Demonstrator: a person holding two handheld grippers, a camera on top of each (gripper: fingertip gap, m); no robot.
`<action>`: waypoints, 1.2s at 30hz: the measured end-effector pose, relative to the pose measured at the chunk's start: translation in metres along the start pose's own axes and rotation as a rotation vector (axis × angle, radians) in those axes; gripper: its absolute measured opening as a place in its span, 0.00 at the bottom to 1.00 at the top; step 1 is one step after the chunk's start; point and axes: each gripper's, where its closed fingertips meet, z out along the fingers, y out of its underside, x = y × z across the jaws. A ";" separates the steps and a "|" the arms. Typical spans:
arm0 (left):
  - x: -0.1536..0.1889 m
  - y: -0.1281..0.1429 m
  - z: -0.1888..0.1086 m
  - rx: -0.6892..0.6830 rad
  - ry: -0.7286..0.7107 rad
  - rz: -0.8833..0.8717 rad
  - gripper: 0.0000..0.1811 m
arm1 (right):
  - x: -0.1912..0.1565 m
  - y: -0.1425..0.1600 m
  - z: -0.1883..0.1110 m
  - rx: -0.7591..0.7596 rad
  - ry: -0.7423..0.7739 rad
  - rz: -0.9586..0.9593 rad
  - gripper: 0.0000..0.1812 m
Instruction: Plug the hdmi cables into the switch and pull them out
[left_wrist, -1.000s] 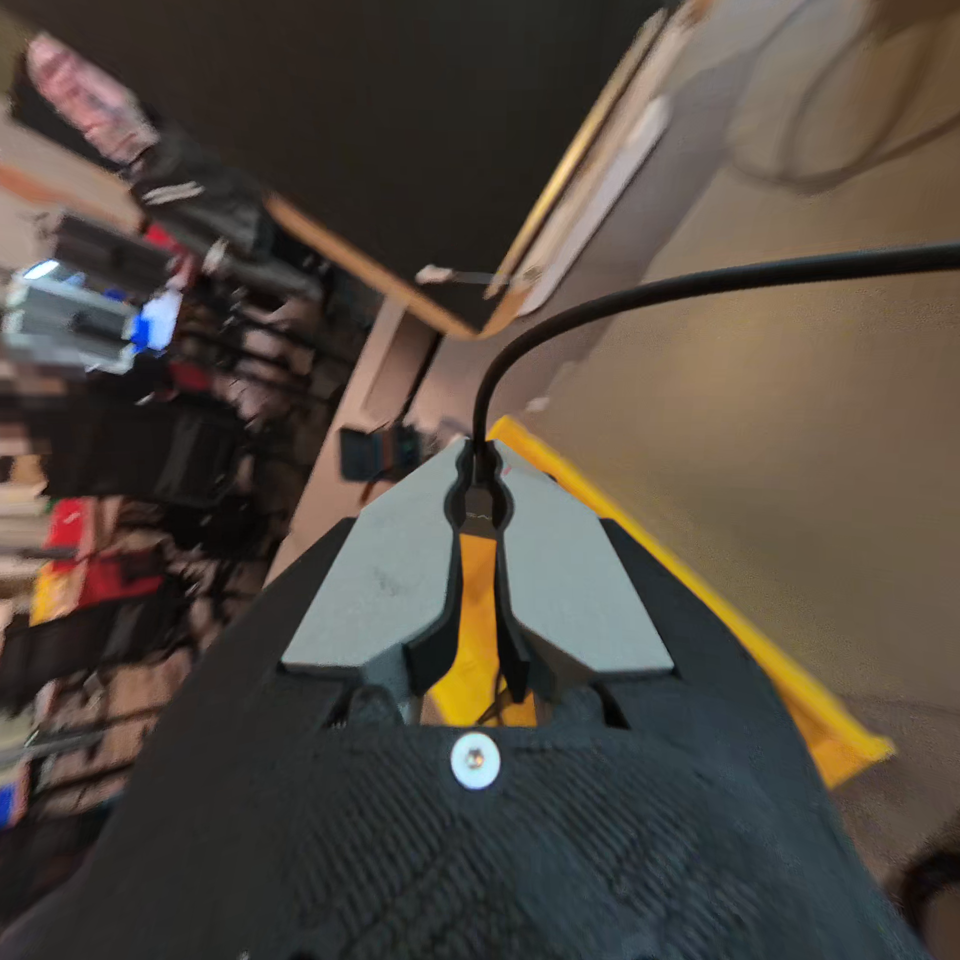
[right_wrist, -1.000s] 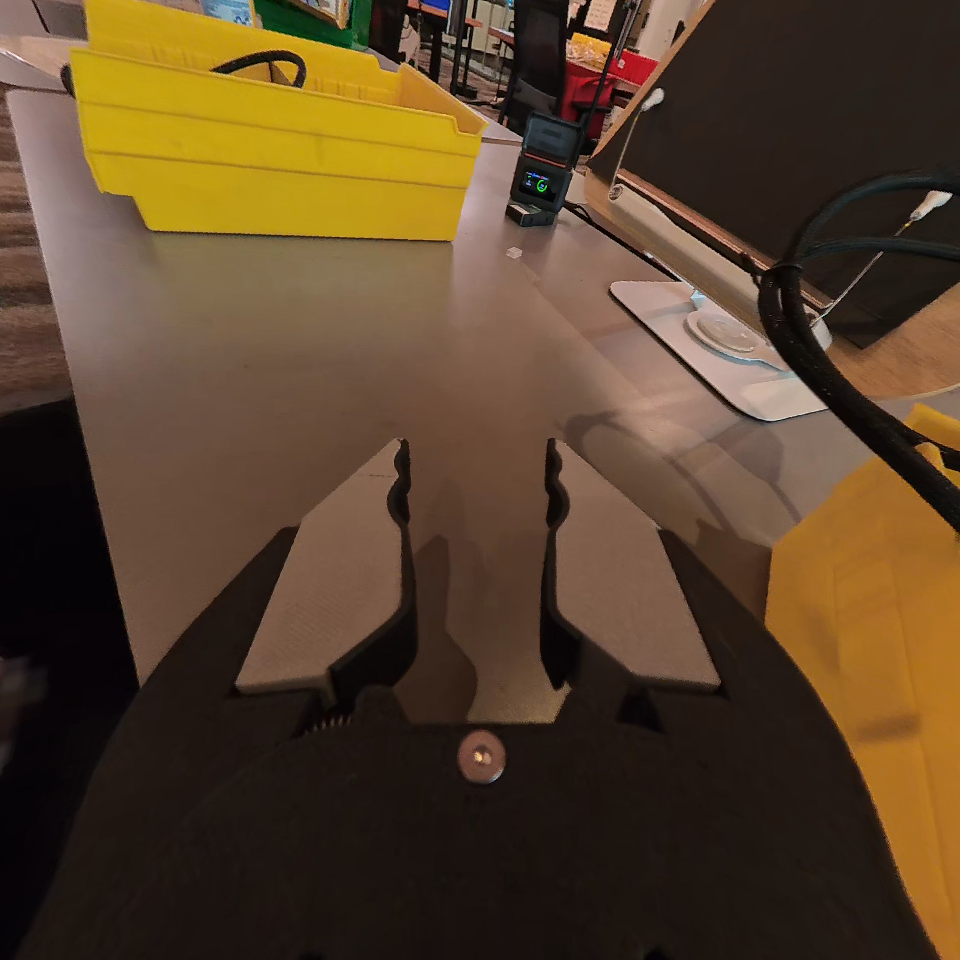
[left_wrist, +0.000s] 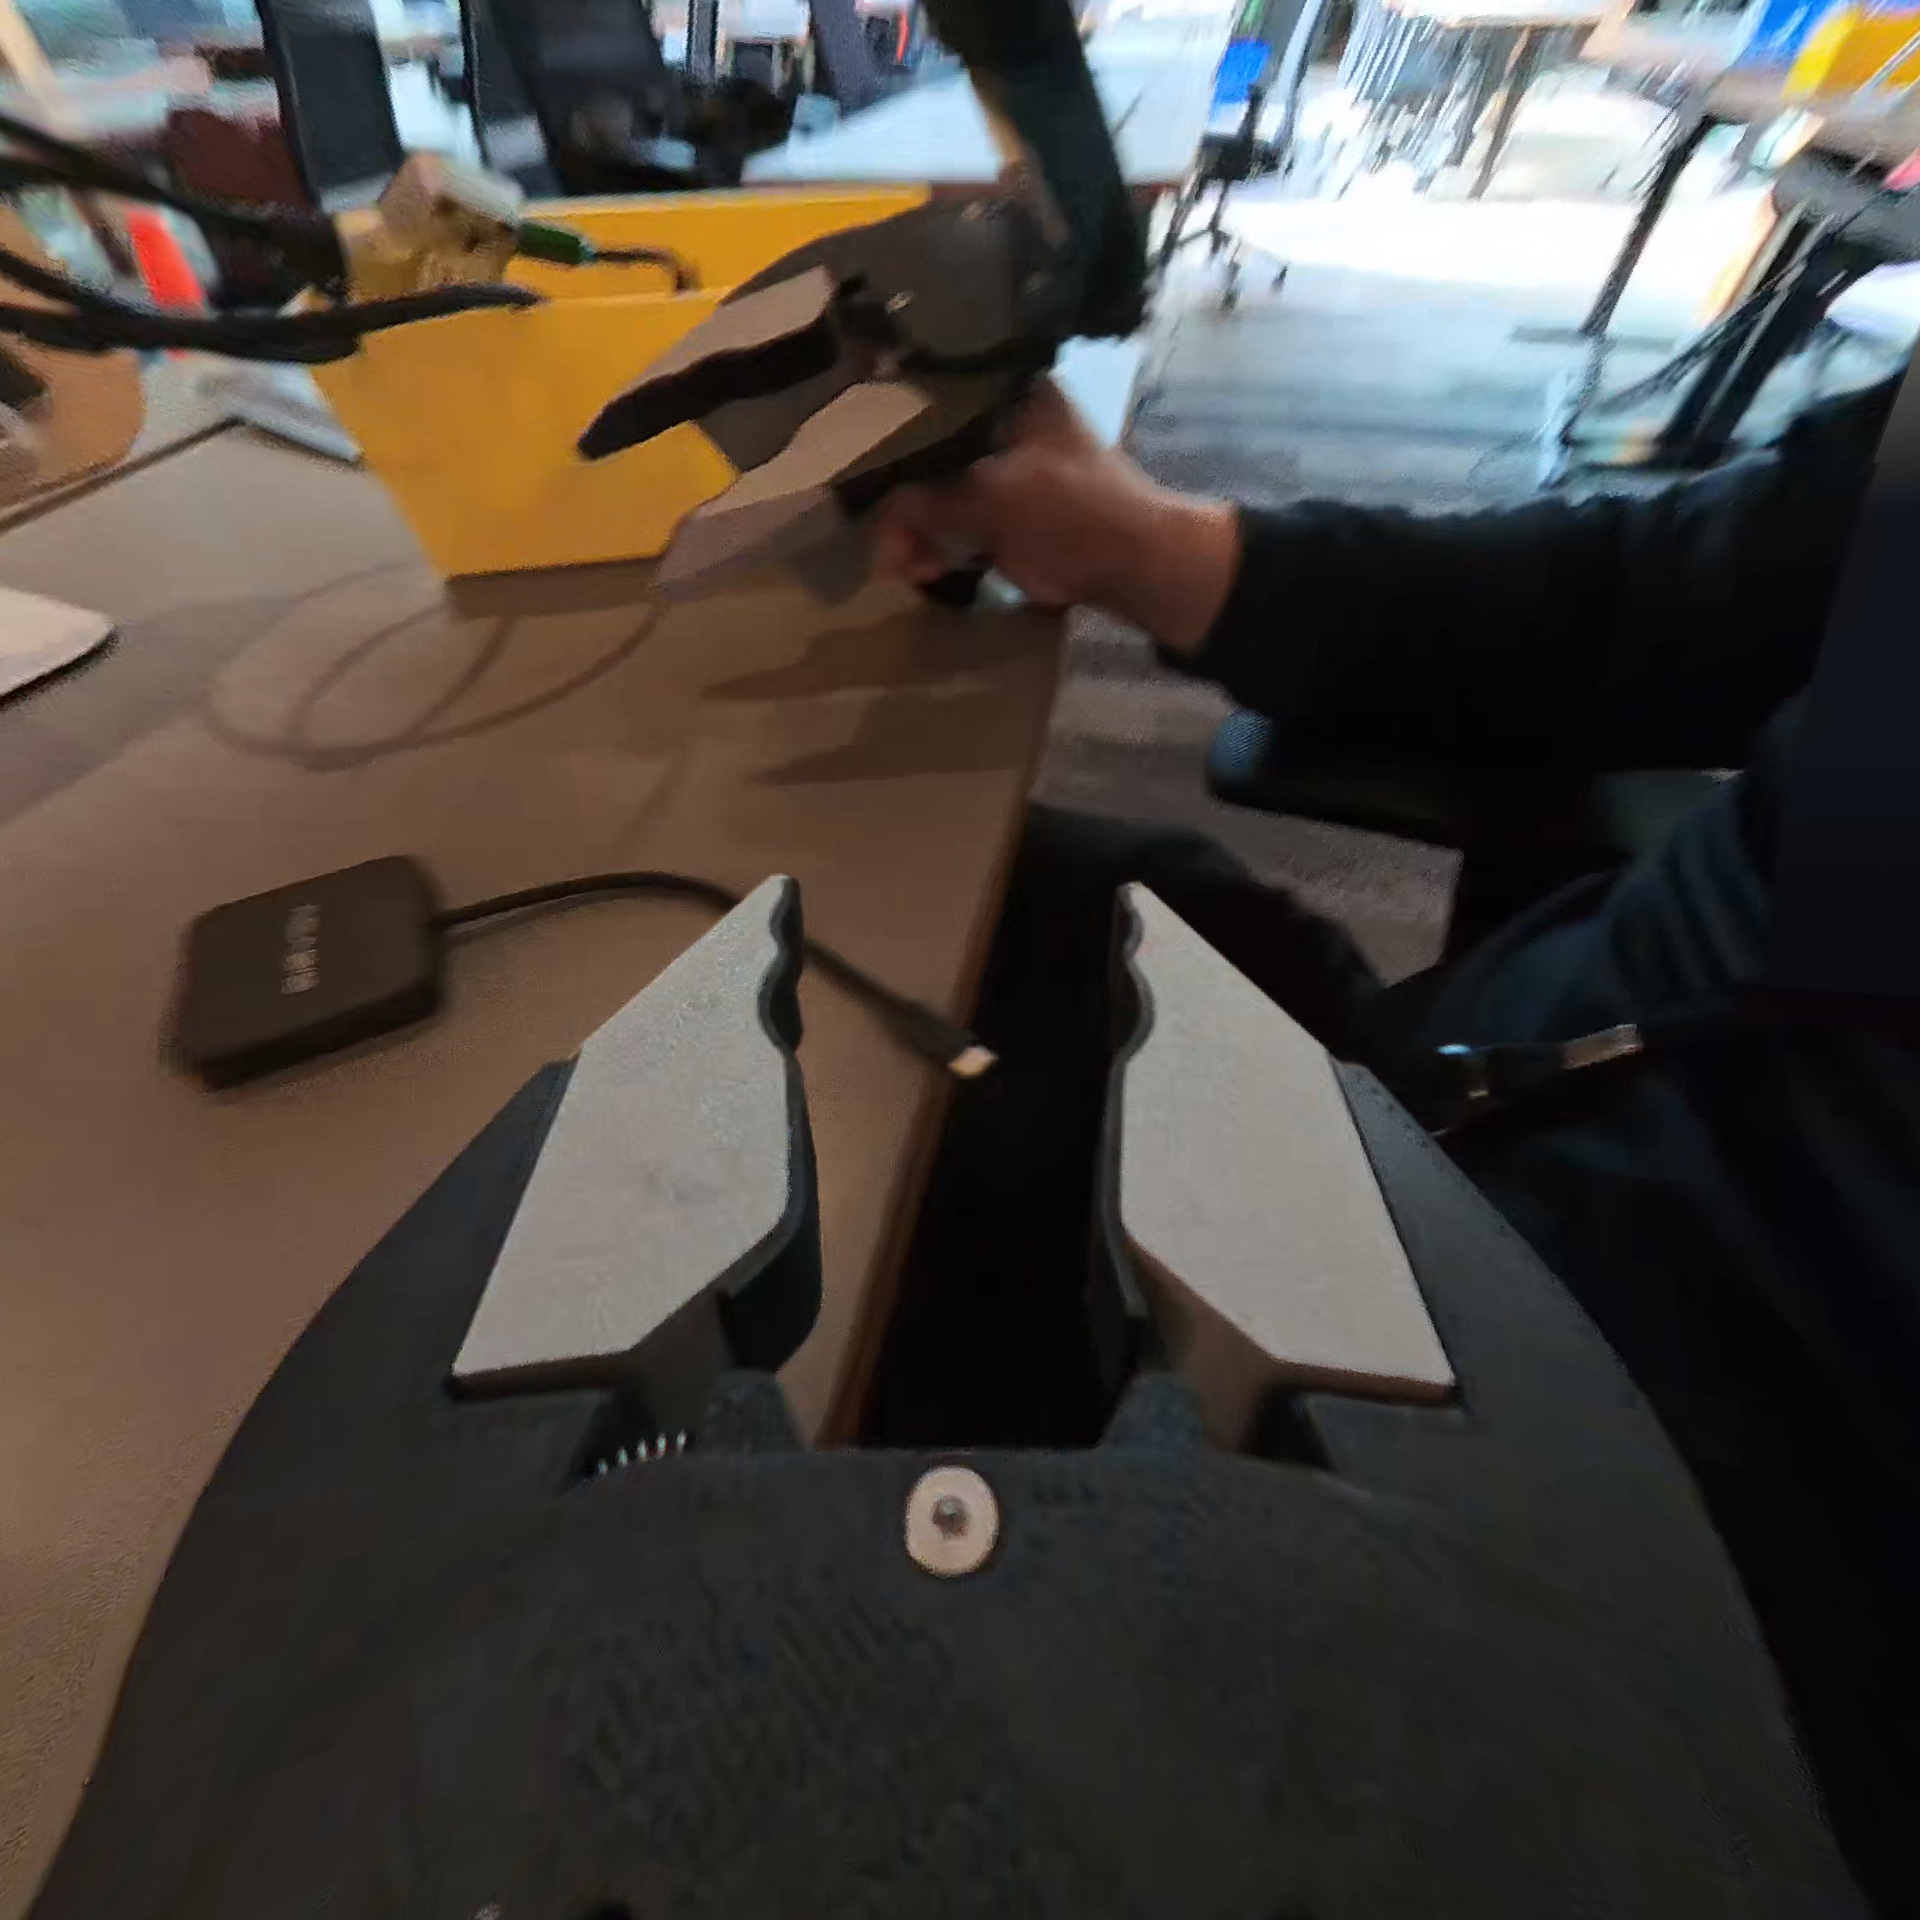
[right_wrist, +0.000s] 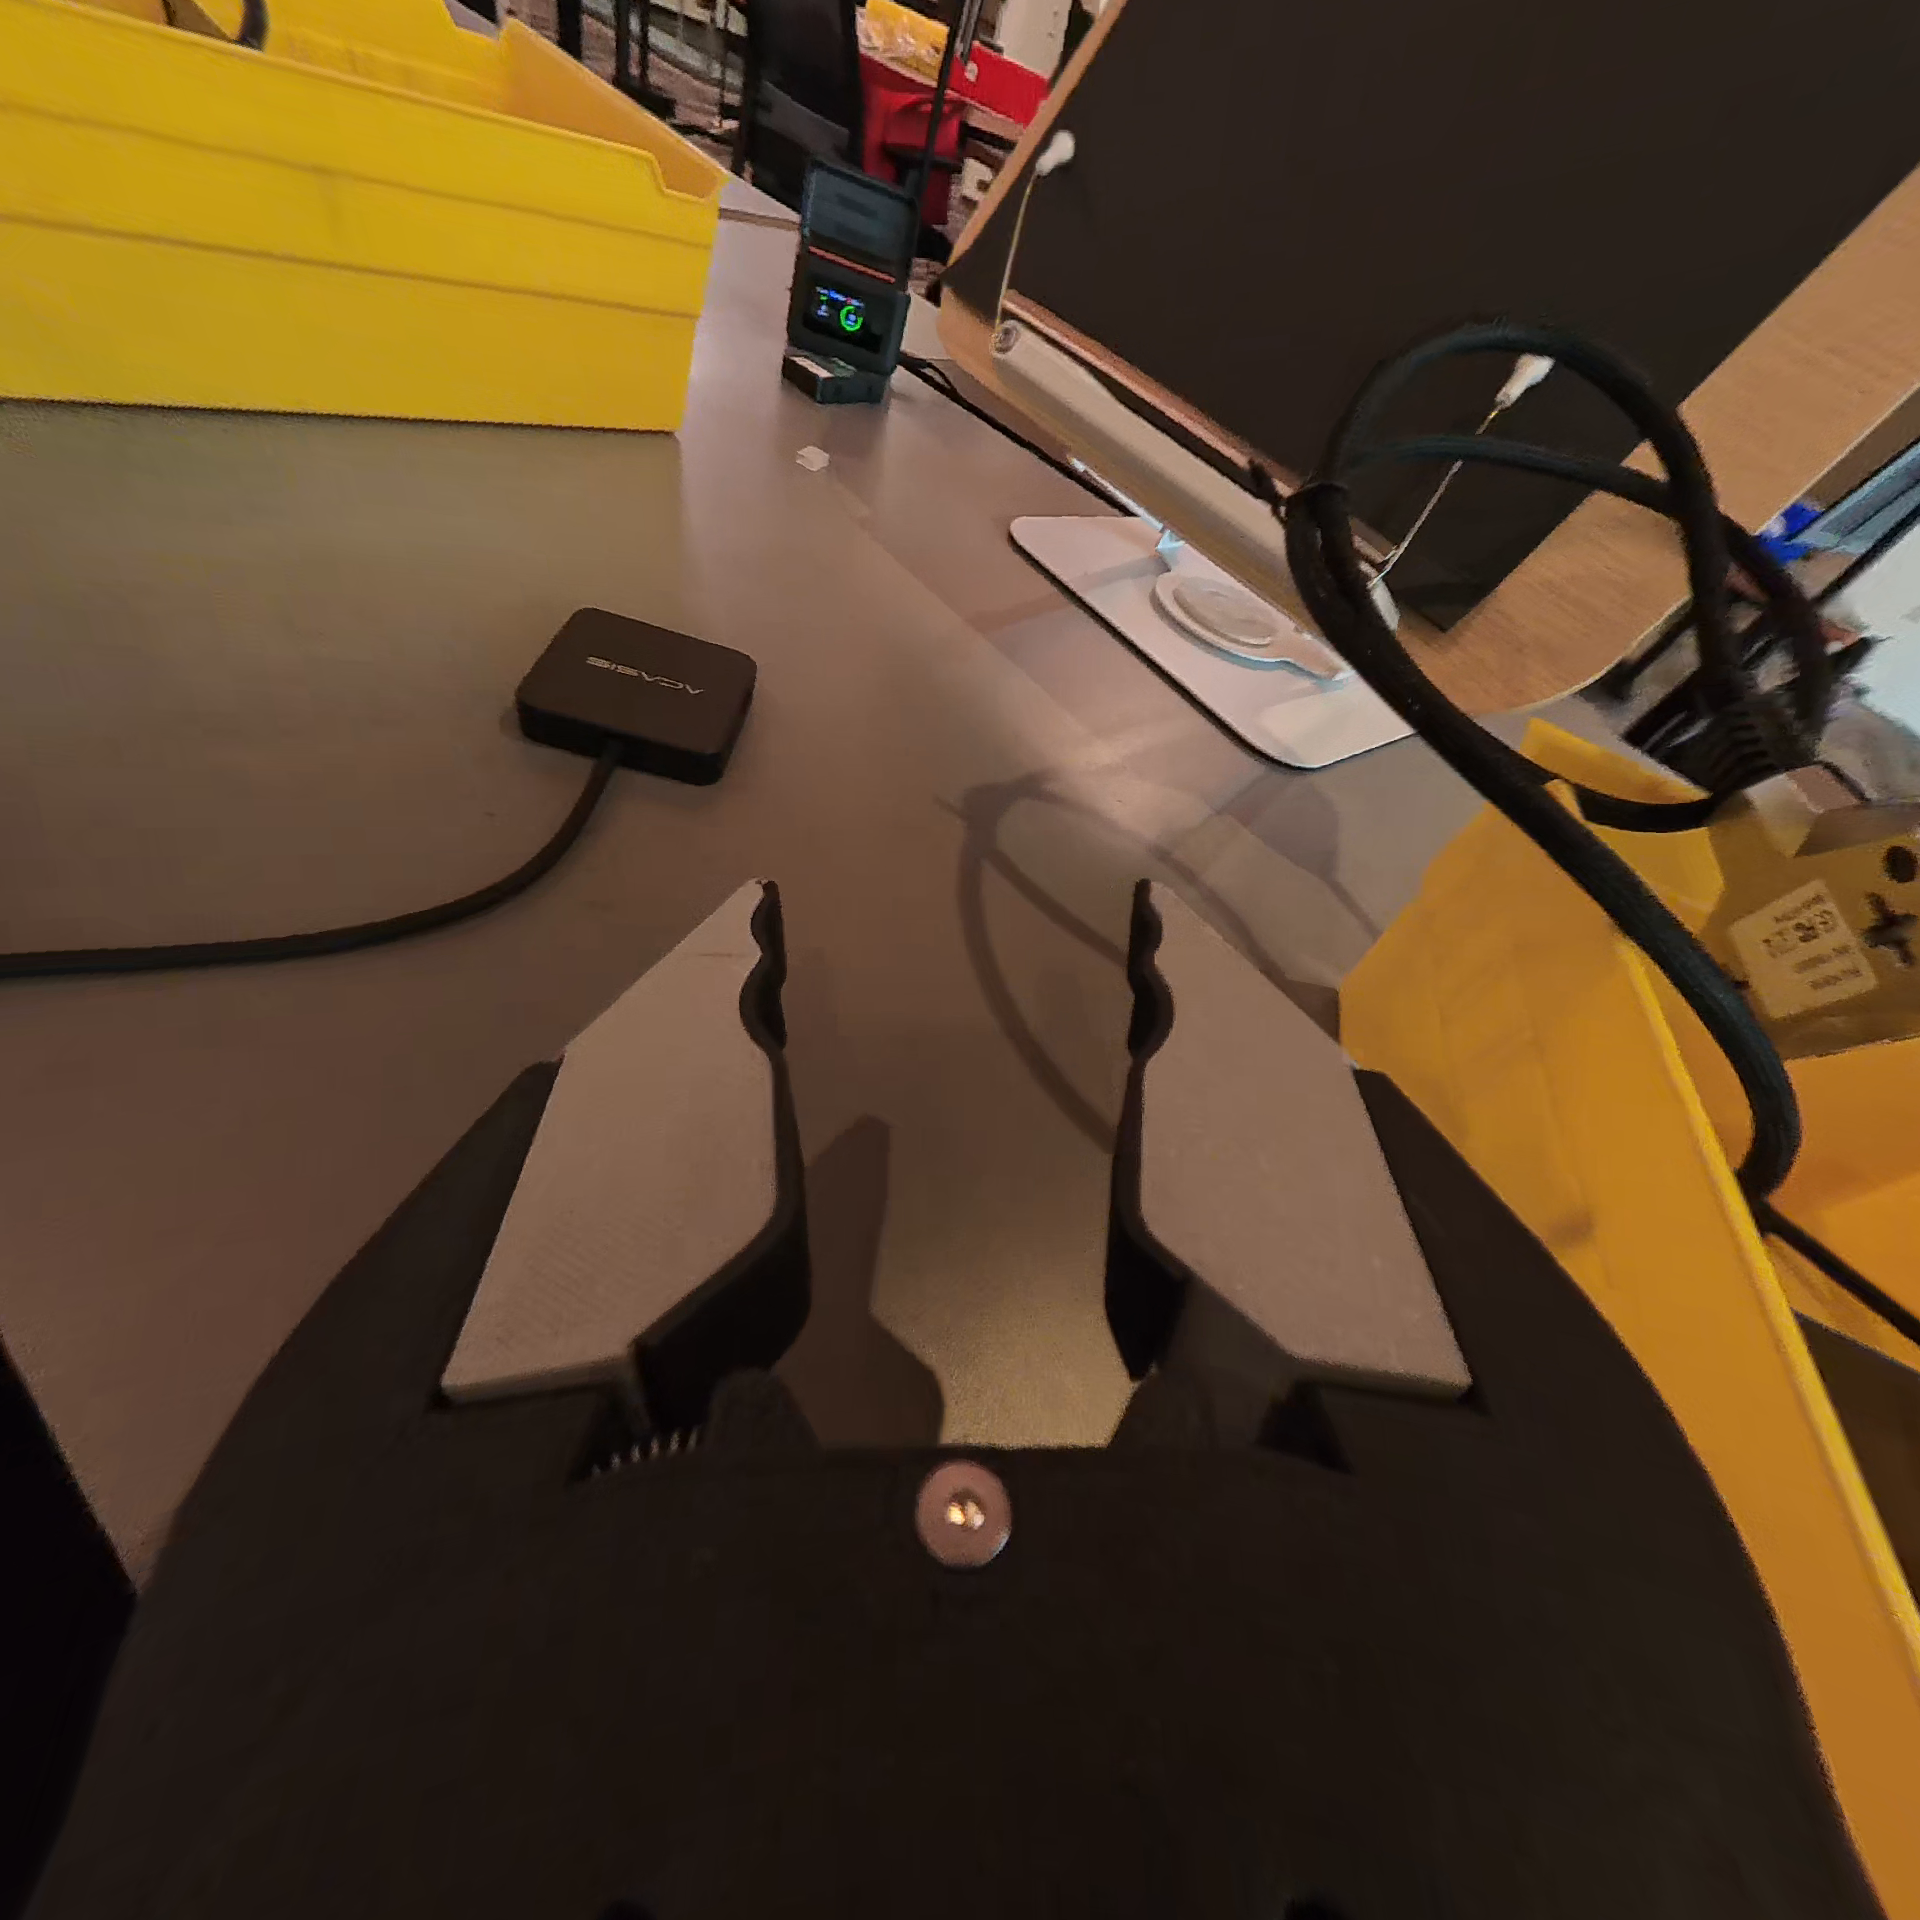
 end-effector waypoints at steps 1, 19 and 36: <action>0.016 0.004 0.003 0.051 0.030 0.013 0.30 | 0.000 -0.001 -0.001 -0.001 0.019 -0.016 0.35; 0.037 0.049 0.004 0.201 -0.031 0.174 0.19 | -0.052 -0.045 0.007 0.193 -0.189 0.220 0.35; -0.050 -0.035 -0.064 0.480 -0.556 0.076 0.00 | -0.055 -0.061 0.028 0.252 -0.277 0.343 0.22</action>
